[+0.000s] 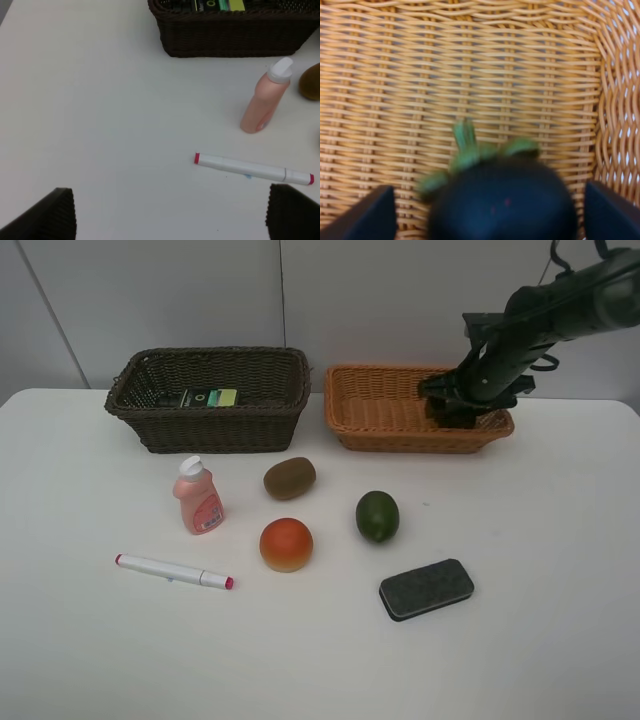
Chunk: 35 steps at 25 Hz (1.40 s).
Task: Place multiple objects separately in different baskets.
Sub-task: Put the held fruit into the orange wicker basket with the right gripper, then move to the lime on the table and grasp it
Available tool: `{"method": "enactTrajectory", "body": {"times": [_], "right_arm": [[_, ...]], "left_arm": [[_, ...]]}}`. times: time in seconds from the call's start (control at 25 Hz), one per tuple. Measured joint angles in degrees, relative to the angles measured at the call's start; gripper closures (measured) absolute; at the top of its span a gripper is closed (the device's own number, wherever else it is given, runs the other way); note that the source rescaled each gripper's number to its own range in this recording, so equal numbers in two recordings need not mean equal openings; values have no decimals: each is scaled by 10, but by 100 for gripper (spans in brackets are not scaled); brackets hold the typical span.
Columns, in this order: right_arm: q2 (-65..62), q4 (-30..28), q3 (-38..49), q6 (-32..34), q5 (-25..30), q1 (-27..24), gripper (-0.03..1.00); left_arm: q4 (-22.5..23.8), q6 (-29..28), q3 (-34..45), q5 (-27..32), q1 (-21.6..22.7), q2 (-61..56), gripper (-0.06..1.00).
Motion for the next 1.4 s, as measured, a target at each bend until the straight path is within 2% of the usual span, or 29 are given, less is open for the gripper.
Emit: {"method": "enactTrajectory", "body": {"times": [0.12, 0.56, 0.76, 1.04, 1.12, 1.28, 1.4], "right_arm": [[0, 5, 0, -1, 0, 0, -1], [-35, 12, 0, -1, 14, 0, -2], [-76, 37, 0, -1, 101, 0, -3], [-152, 124, 0, -1, 232, 16, -2], [-167, 125, -1, 6, 266, 37, -2], [-180, 82, -1, 56, 326, 93, -2], [-181, 73, -1, 86, 353, 133, -2]], "left_arm": [[0, 0, 0, 0, 0, 0, -6], [0, 0, 0, 0, 0, 0, -6], [0, 0, 0, 0, 0, 0, -6], [0, 0, 0, 0, 0, 0, -6], [0, 0, 0, 0, 0, 0, -6], [0, 0, 0, 0, 0, 0, -6], [0, 0, 0, 0, 0, 0, -6]]}}
